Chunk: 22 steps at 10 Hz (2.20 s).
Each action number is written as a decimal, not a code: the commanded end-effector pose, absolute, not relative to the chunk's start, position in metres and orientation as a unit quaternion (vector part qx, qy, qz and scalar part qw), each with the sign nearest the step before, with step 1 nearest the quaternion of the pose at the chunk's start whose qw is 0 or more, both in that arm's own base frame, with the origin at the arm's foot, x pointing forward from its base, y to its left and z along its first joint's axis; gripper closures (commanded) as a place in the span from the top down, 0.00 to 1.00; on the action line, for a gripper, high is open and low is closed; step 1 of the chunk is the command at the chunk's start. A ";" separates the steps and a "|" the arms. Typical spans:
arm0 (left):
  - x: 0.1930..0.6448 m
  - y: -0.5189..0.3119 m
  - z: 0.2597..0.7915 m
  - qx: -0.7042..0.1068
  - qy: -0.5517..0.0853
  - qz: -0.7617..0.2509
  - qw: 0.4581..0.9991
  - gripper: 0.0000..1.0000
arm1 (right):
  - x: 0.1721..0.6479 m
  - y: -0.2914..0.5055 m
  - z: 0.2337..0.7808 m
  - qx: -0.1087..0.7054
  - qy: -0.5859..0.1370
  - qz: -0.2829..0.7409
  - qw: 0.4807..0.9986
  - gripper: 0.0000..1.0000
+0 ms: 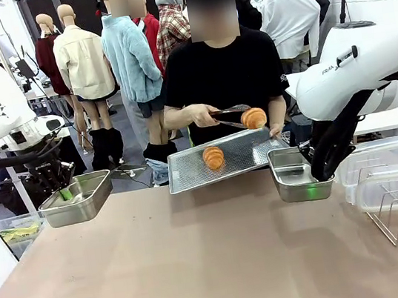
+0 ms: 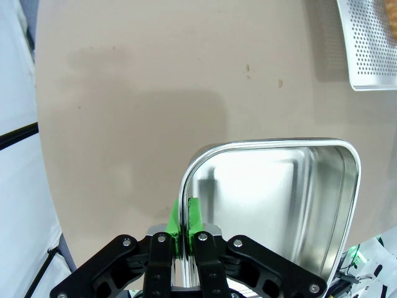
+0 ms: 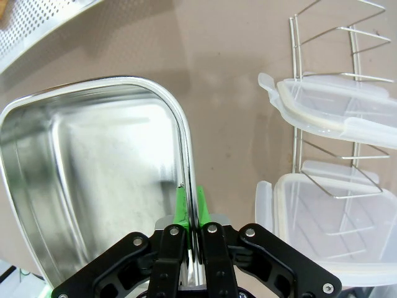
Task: Place the bread in airtight containers.
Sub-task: Once an object is inside an Airtight Container , place the container in the center of the table.
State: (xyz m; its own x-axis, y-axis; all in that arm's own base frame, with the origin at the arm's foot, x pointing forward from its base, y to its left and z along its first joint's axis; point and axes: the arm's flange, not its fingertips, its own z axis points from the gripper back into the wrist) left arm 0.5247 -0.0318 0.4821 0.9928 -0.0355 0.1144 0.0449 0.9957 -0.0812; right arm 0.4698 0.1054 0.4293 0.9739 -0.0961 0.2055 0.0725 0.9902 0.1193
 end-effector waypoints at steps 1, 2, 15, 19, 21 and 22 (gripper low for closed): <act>0.525 -0.030 0.485 -0.040 -0.062 -0.020 0.997 0.00 | 0.470 0.106 0.433 0.053 -0.111 -0.042 0.992 0.00; 0.525 -0.030 0.485 -0.040 -0.062 -0.020 0.997 0.00 | 0.470 0.106 0.433 0.053 -0.111 -0.042 0.992 0.00; 0.525 -0.030 0.485 -0.040 -0.062 -0.020 0.997 0.00 | 0.470 0.106 0.433 0.053 -0.111 -0.042 0.992 0.00; 0.525 -0.030 0.485 -0.040 -0.062 -0.020 0.997 0.00 | 0.470 0.106 0.433 0.053 -0.111 -0.042 0.992 0.00; 0.525 -0.030 0.485 -0.040 -0.062 -0.020 0.997 0.00 | 0.470 0.106 0.433 0.053 -0.111 -0.042 0.992 0.00; 0.525 -0.030 0.485 -0.040 -0.062 -0.020 0.997 0.00 | 0.470 0.106 0.433 0.053 -0.111 -0.042 0.992 0.00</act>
